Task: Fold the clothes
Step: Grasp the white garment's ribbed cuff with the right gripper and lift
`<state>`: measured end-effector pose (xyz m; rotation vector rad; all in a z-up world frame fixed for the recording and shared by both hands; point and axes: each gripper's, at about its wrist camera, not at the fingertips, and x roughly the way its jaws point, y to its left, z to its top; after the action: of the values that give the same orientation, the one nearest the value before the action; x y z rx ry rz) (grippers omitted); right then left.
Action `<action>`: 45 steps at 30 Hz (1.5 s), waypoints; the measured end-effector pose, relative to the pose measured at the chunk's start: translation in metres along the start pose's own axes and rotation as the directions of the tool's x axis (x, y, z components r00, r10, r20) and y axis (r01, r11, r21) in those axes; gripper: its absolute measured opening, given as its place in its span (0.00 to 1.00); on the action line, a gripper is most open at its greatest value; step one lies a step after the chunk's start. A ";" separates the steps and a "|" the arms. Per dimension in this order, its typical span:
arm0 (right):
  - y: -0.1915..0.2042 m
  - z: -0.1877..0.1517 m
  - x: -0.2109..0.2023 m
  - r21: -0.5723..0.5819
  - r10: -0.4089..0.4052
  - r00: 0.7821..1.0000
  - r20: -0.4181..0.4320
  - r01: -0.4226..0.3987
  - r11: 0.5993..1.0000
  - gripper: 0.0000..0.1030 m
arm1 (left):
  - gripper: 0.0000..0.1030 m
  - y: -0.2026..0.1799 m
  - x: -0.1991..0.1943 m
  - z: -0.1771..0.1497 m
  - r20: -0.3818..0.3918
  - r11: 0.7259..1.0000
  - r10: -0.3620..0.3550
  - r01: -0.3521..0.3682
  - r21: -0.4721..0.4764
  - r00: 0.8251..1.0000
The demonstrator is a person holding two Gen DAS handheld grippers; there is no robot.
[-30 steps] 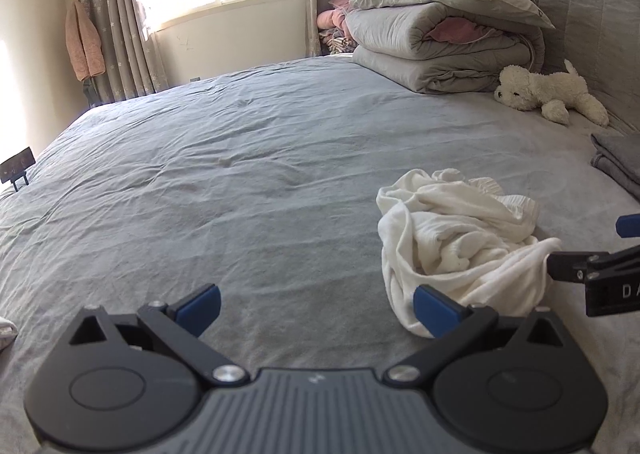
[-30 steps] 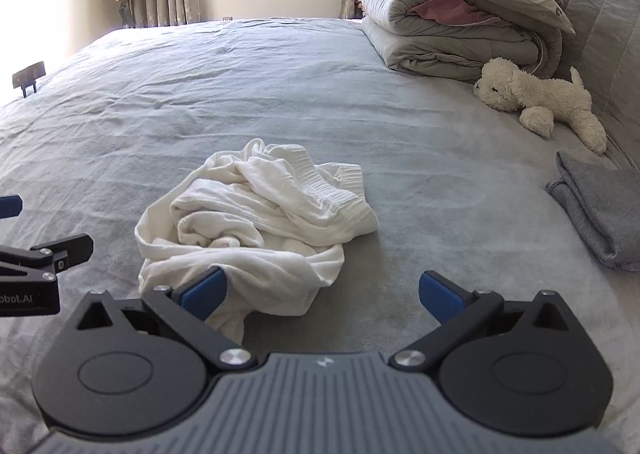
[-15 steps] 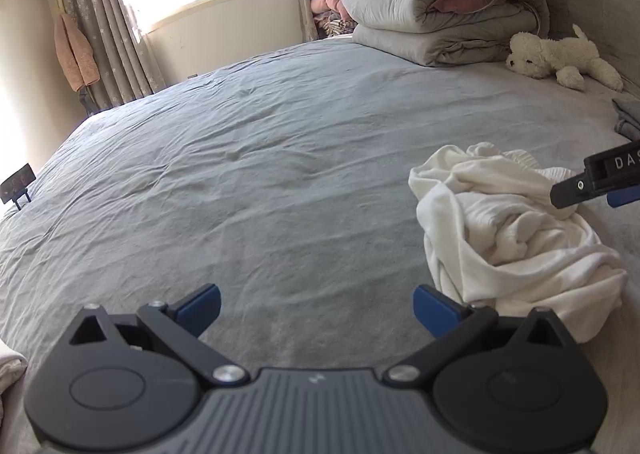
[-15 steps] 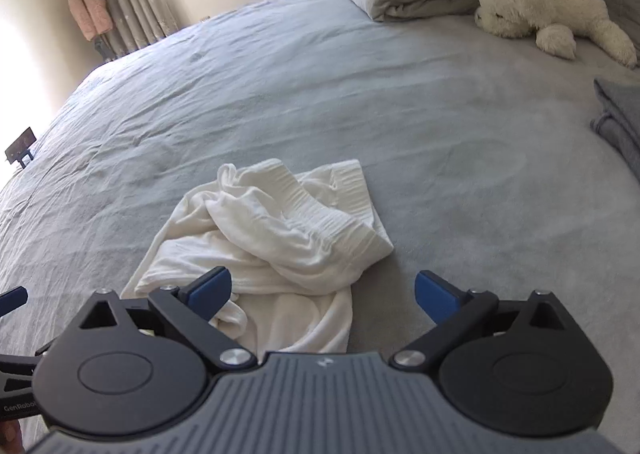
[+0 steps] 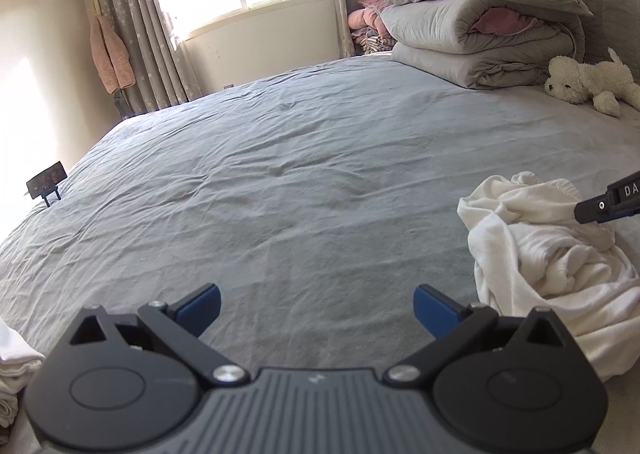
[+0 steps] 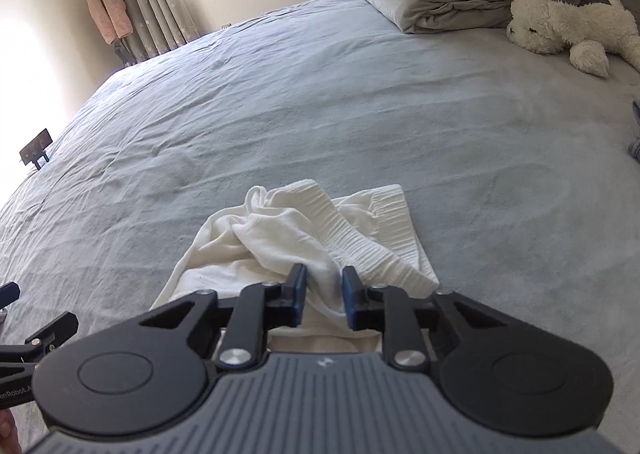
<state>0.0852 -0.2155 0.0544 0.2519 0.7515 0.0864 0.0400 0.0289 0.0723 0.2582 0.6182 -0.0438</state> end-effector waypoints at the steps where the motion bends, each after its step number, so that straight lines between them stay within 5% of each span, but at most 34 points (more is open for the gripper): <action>1: 0.004 0.001 -0.004 -0.017 0.011 1.000 0.028 -0.011 1.000 0.06 | 1.00 0.001 0.000 0.000 -0.002 1.000 -0.002 0.002 -0.005 1.000; 6: 0.034 0.005 -0.027 -0.162 0.106 0.984 0.141 -0.083 0.983 0.05 | 1.00 0.010 -0.007 0.002 0.035 0.996 -0.062 0.063 -0.057 0.997; 9: 0.043 0.005 -0.027 -0.198 0.095 0.989 0.113 -0.071 0.978 0.05 | 1.00 0.006 -0.007 0.002 0.036 0.993 -0.104 0.106 -0.050 0.994; 12: 0.032 0.003 -0.017 -0.165 0.015 0.998 0.062 -0.004 0.986 0.21 | 1.00 0.004 -0.006 0.001 0.030 0.993 -0.112 0.113 -0.042 0.993; 14: 0.022 0.002 -0.014 -0.133 -0.037 0.999 0.039 0.042 0.990 0.47 | 1.00 0.004 -0.005 0.001 0.026 0.992 -0.117 0.118 -0.038 0.993; 16: 0.012 0.002 -0.012 -0.097 -0.091 0.995 0.031 0.093 0.991 0.84 | 1.00 0.004 -0.004 0.001 0.024 0.991 -0.124 0.125 -0.042 0.992; 18: 0.003 0.003 -0.007 -0.066 -0.144 0.989 0.013 0.145 0.987 0.89 | 1.00 0.005 -0.002 0.001 0.022 0.991 -0.125 0.126 -0.051 0.992; 21: -0.008 -0.001 0.006 -0.014 -0.154 0.986 -0.059 0.154 0.988 0.88 | 1.00 0.005 0.000 0.000 0.015 0.991 -0.125 0.126 -0.049 0.992; 23: -0.006 -0.006 0.013 -0.014 -0.102 0.991 -0.088 0.101 0.995 0.80 | 1.00 0.004 0.002 -0.001 0.011 0.990 -0.129 0.130 -0.049 0.992; 25: 0.003 -0.009 0.014 -0.040 -0.064 0.995 -0.075 0.061 0.997 0.39 | 1.00 0.004 0.002 -0.001 0.010 0.990 -0.135 0.135 -0.049 0.991; 27: 0.018 -0.011 0.007 -0.102 -0.038 0.999 -0.007 0.037 0.994 0.08 | 1.00 0.004 0.001 -0.002 0.012 0.989 -0.140 0.141 -0.052 0.990; 31: 0.054 -0.013 -0.023 -0.226 0.191 0.976 0.108 -0.163 0.960 0.08 | 1.00 0.008 -0.001 -0.001 0.021 0.986 -0.153 0.154 -0.065 0.988; 35: 0.088 -0.021 -0.052 -0.370 0.446 0.890 0.099 -0.383 0.846 0.08 | 1.00 0.010 -0.006 -0.001 0.025 0.977 -0.195 0.197 -0.077 0.980; 37: 0.095 -0.020 -0.058 -0.395 0.483 0.873 0.071 -0.420 0.817 0.08 | 1.00 0.008 -0.008 -0.002 0.034 0.977 -0.202 0.204 -0.066 0.979; 45: 0.067 -0.004 -0.055 -0.220 0.512 0.856 0.068 -0.488 0.845 0.13 | 1.00 -0.007 -0.007 -0.006 0.038 0.969 -0.245 0.246 -0.009 0.969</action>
<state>0.0431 -0.1589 0.1050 0.2583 0.5317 0.6377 0.0304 0.0229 0.0699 0.1661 0.6116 -0.2823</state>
